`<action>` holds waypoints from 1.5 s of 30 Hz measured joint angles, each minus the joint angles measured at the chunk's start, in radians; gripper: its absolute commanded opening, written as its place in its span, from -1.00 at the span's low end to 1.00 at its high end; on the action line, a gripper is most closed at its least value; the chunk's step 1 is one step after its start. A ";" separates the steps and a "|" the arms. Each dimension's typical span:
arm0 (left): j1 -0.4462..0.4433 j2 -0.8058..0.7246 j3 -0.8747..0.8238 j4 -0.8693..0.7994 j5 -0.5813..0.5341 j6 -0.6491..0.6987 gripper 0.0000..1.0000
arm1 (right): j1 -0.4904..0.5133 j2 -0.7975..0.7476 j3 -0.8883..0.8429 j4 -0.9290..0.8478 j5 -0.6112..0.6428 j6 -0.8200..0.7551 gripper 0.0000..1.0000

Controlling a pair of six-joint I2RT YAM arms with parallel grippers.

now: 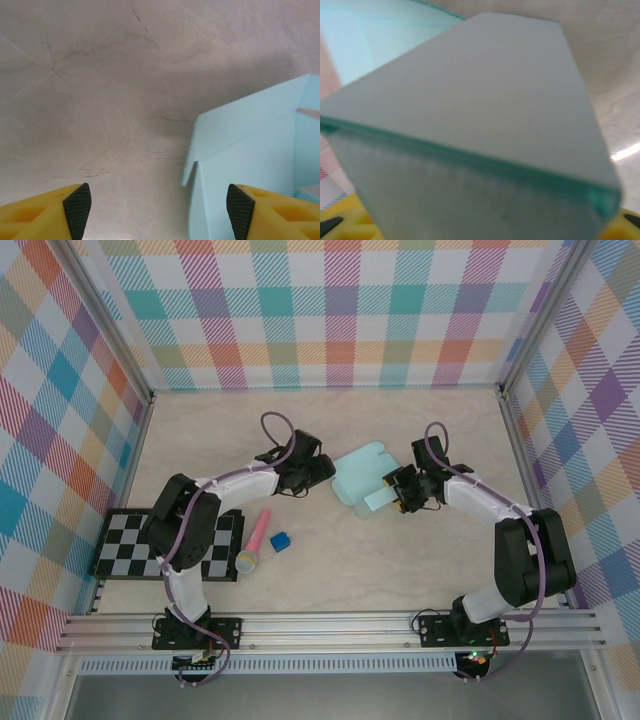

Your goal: Fold the paper box

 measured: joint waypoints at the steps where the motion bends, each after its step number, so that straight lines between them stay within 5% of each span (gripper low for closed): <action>1: 0.003 -0.012 -0.002 -0.003 -0.009 0.010 0.51 | 0.000 0.000 0.000 0.016 -0.005 0.005 0.02; 8: 0.053 -0.092 -0.003 -0.027 -0.074 0.074 0.52 | 0.004 0.029 0.000 0.187 -0.037 0.054 0.01; 14: 0.078 -0.127 -0.037 -0.025 -0.112 0.114 0.53 | 0.063 0.198 -0.035 0.515 -0.027 0.157 -0.07; 20: 0.076 -0.167 -0.113 -0.021 -0.112 0.122 0.53 | 0.135 0.293 -0.110 0.764 0.014 0.245 0.14; 23: 0.076 -0.175 -0.132 -0.016 -0.116 0.132 0.54 | 0.154 0.279 -0.147 0.804 0.041 0.268 0.46; 31: 0.060 -0.177 -0.148 0.057 -0.119 0.188 0.57 | 0.164 0.042 -0.238 0.614 0.093 0.241 0.50; 38: 0.031 -0.177 -0.149 0.168 -0.095 0.281 0.56 | 0.135 -0.299 -0.222 0.282 0.171 -0.032 0.58; 45: -0.007 -0.212 -0.301 0.422 0.038 0.455 0.52 | -0.052 -0.168 -0.023 0.167 0.047 -0.599 0.69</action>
